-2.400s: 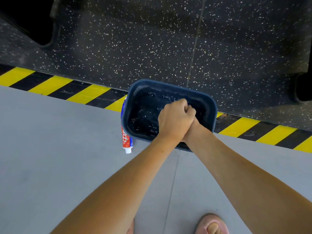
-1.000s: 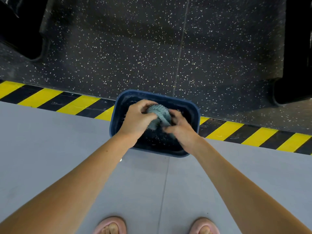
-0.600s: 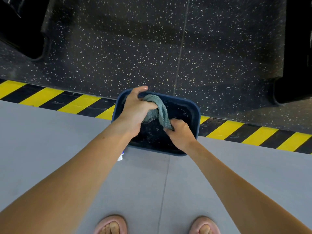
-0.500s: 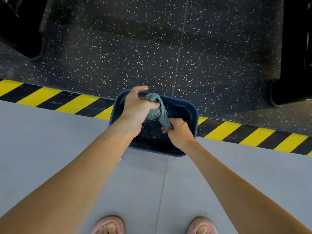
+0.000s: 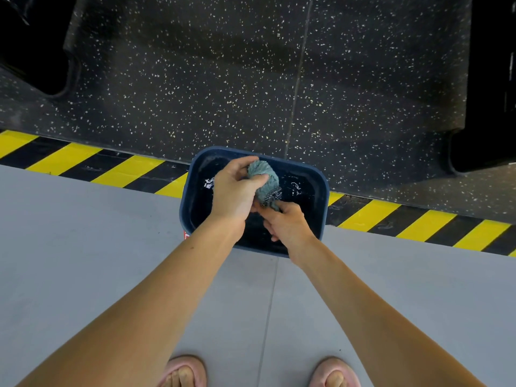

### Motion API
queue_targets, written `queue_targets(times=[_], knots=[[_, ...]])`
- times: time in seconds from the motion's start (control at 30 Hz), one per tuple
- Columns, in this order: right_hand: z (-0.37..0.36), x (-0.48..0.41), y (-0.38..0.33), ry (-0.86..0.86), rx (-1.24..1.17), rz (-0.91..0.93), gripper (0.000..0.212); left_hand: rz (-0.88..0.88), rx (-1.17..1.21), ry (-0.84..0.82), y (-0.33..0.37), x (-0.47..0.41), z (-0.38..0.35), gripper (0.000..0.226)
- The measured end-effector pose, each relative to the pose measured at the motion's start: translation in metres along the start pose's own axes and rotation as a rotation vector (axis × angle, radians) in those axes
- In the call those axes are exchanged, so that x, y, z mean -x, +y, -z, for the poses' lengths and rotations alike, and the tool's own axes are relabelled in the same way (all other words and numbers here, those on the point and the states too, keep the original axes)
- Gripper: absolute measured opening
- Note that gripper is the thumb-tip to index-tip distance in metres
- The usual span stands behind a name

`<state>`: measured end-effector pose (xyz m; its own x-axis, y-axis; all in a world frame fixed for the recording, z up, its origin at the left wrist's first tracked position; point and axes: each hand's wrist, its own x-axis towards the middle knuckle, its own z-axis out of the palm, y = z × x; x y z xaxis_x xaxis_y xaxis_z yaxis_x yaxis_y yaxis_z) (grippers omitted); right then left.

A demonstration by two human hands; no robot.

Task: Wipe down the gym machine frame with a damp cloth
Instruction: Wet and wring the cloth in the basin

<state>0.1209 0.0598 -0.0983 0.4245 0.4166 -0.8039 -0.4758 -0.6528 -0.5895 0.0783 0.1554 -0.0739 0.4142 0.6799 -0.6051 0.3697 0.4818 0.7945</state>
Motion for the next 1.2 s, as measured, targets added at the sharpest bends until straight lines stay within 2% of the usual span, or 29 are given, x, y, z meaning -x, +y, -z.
queue_targets(times=[0.07,0.17,0.27,0.33,0.37,0.43,0.5,0.57,0.63,0.67,0.73,0.8,0.9,1.0,1.07,1.17,1.2], knots=[[0.004,-0.002,0.000,-0.078,-0.029,-0.106,0.016,-0.071,-0.082,0.040,-0.009,-0.001,0.010,0.032],[0.008,-0.002,-0.005,-0.236,-0.286,-0.238,0.015,-0.335,-0.462,0.056,-0.021,-0.001,0.022,0.035],[0.014,-0.003,-0.009,-0.386,-0.607,-0.339,0.040,-0.603,-0.748,-0.009,-0.028,0.007,0.026,0.045],[0.015,-0.007,-0.010,-0.463,-0.721,-0.361,0.064,-0.612,-0.813,-0.151,-0.030,0.013,0.024,0.057],[0.015,-0.007,-0.011,-0.476,-0.724,-0.344,0.068,-0.597,-0.790,-0.239,-0.031,0.017,0.023,0.065],[0.014,-0.009,-0.011,-0.446,-0.675,-0.277,0.054,-0.617,-0.657,-0.365,-0.034,0.022,0.023,0.071],[0.017,-0.011,-0.009,-0.396,-0.618,-0.233,0.037,-0.630,-0.565,-0.398,-0.034,0.018,0.030,0.073],[0.025,-0.013,-0.008,-0.410,-0.557,-0.204,0.029,-0.705,-0.726,-0.384,-0.034,0.006,0.040,0.082],[0.031,-0.011,-0.014,-0.492,-0.448,-0.163,0.020,-0.866,-1.070,-0.408,-0.029,-0.005,0.045,0.091],[0.033,-0.011,-0.017,-0.529,-0.369,-0.136,0.020,-0.881,-1.211,-0.460,-0.025,-0.008,0.043,0.094],[0.031,-0.013,-0.022,-0.531,-0.159,-0.089,0.028,-0.796,-1.452,-0.552,-0.017,-0.008,0.034,0.099],[0.027,-0.014,-0.028,-0.420,0.125,-0.046,0.033,-0.730,-1.658,-0.552,-0.012,-0.010,0.024,0.093],[0.019,-0.013,-0.040,-0.253,0.664,0.039,0.026,-0.669,-1.759,-0.529,-0.001,-0.016,0.015,0.059],[0.009,-0.010,-0.043,-0.145,0.817,0.078,0.030,-0.701,-1.829,-0.497,0.004,-0.017,0.008,0.036],[-0.001,-0.007,-0.039,-0.044,1.005,0.150,0.029,-0.709,-1.916,-0.501,0.006,-0.014,0.008,0.023],[-0.011,-0.004,-0.031,0.080,1.285,0.252,0.026,-0.658,-1.987,-0.496,0.004,-0.013,0.012,0.010],[-0.012,-0.005,-0.028,0.096,1.343,0.293,0.023,-0.651,-1.996,-0.498,0.002,-0.014,0.013,0.012]])
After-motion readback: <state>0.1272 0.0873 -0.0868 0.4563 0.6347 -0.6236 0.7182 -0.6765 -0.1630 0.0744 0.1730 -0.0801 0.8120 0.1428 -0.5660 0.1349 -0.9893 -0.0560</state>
